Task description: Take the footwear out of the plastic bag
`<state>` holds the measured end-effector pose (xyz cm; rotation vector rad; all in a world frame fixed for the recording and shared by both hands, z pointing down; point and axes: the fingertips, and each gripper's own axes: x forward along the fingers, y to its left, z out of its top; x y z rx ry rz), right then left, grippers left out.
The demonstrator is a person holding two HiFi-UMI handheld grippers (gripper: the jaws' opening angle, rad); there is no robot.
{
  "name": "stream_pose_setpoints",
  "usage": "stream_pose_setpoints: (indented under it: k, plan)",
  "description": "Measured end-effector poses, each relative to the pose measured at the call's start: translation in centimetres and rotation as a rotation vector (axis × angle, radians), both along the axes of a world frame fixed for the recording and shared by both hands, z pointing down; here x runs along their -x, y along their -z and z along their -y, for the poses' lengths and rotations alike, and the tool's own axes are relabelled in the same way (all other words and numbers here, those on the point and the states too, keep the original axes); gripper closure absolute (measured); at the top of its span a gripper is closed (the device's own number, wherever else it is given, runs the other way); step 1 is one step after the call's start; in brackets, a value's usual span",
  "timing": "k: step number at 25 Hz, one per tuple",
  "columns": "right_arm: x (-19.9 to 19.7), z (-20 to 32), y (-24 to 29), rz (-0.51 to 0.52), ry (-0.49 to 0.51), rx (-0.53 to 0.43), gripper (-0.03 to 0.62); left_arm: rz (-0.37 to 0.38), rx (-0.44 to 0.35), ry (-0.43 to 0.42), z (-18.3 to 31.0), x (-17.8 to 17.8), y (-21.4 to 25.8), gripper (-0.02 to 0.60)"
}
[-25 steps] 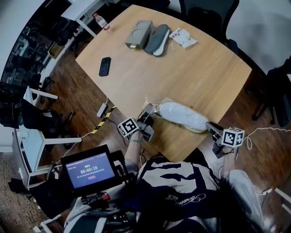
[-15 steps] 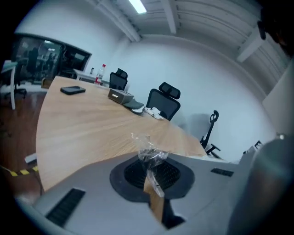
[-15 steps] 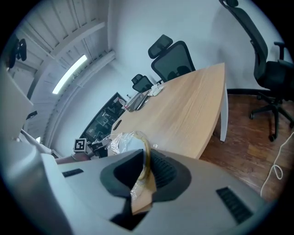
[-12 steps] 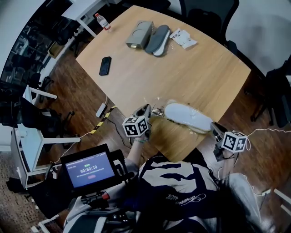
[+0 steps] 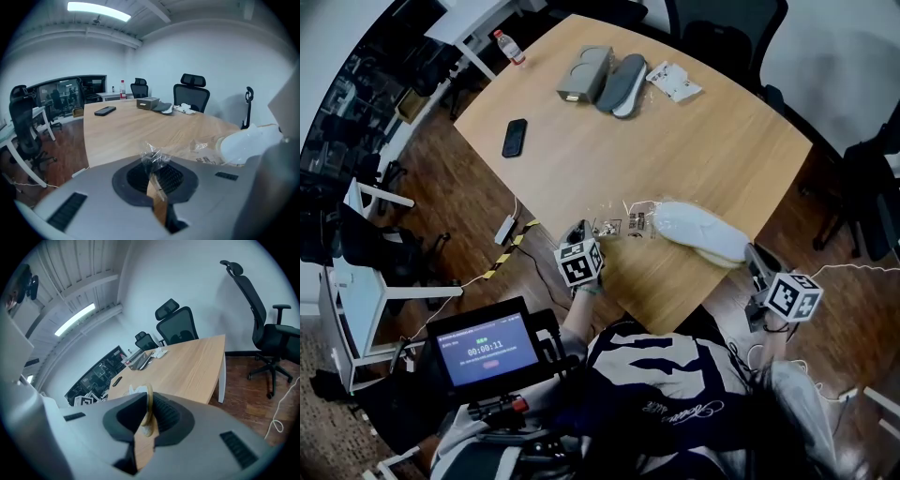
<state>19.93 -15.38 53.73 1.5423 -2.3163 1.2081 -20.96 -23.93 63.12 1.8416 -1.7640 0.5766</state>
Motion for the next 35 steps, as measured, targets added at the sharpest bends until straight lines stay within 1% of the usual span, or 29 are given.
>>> stream_pose_setpoints:
  k: [5,9,10,11,14,16,21,23,25,27,30,32,35]
  plan:
    - [-1.0,0.4,2.1,0.008,-0.039,-0.056,0.557,0.103,-0.012,0.090,0.0,3.0,0.5,0.575]
    - [-1.1,1.0,4.0,0.022,-0.067,-0.104,0.560,0.184,0.010,0.117,-0.4,4.7,0.3,0.575]
    - [-1.0,1.1,4.6,0.022,-0.072,-0.121,0.560,0.193,0.011,0.122,-0.6,5.0,0.2,0.575]
    - [-0.9,1.3,5.4,0.024,-0.076,-0.140,0.562,0.189,0.010,0.130,-0.7,5.1,0.2,0.575]
    - [-0.7,2.1,8.4,0.036,-0.083,-0.204,0.565,0.138,0.010,0.157,-1.1,4.9,0.1,0.575]
    - [-0.4,3.0,10.3,0.045,-0.084,-0.249,0.566,0.114,0.011,0.154,-1.2,4.3,-0.1,0.575]
    - [1.7,5.9,14.1,0.093,-0.052,-0.350,0.572,0.071,0.014,0.093,-0.8,0.7,-0.8,0.575]
    - [3.4,7.1,15.2,0.115,-0.024,-0.380,0.572,0.050,0.020,0.060,-0.6,-1.3,-1.2,0.575]
    - [5.7,8.1,15.6,0.137,0.016,-0.387,0.572,0.025,0.026,0.024,-0.5,-3.3,-1.5,0.575]
    - [8.4,8.6,14.4,0.200,0.050,-0.350,0.572,0.003,0.030,-0.004,-0.6,-5.0,-1.7,0.575]
    - [11.4,8.3,9.0,0.311,0.040,-0.210,0.572,-0.034,0.035,-0.015,-0.8,-6.3,-2.0,0.575]
    - [12.3,7.4,4.0,0.322,0.004,-0.091,0.572,-0.055,0.044,-0.010,-1.1,-6.3,-2.2,0.575]
    - [12.4,5.8,-2.6,0.349,-0.104,0.068,0.572,-0.058,0.066,0.001,-1.7,-5.9,-2.8,0.575]
